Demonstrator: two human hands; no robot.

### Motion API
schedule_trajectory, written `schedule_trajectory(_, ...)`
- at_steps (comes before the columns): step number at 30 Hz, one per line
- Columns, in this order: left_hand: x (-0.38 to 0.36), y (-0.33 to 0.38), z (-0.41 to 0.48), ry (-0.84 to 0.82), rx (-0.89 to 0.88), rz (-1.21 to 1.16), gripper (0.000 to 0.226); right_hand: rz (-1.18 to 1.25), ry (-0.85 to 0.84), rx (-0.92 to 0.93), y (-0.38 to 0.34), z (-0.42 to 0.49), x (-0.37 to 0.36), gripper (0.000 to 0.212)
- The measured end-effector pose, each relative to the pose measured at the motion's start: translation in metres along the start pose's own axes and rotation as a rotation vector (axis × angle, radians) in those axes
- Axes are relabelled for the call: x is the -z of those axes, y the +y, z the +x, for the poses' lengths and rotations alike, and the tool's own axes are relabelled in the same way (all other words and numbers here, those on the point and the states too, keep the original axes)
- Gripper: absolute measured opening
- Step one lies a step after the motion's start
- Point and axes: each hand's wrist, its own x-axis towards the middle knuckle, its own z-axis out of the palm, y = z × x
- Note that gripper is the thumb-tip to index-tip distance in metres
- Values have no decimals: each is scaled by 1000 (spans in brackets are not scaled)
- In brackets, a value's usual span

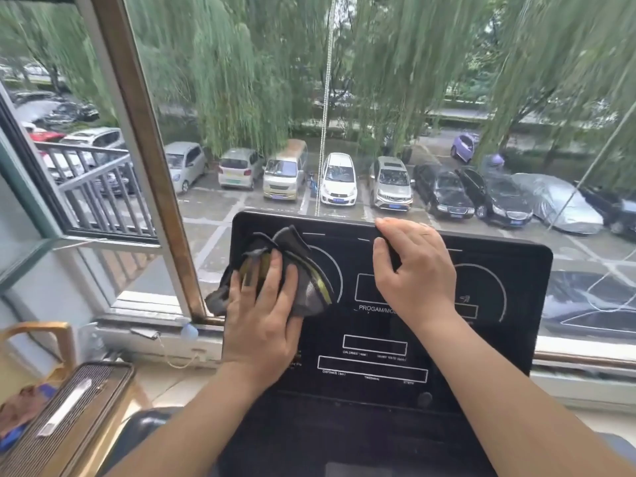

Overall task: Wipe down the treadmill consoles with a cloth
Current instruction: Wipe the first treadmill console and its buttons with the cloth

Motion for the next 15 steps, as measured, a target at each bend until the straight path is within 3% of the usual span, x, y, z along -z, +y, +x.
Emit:
schedule_trajectory(2, 8, -16, 14, 10, -36, 12, 65, -9, -4, 4, 0, -1, 0, 32)
schedule_trajectory(6, 18, -20, 46, 87, 126, -91, 63, -5, 16, -33, -2, -1, -1, 32)
schedule_trajectory(10, -1, 3, 16, 125, 156, -85, 60, -18, 6, -37, -3, -3, -3, 33)
schedule_trajectory(12, -10, 5, -14, 69, 15, -12, 59, -37, -21, -30, -1, -3, -3, 35)
schedule_trajectory(15, -2, -24, -21, -4, -340, 83, 57, -48, -38, -25, -1, -3, -2, 36)
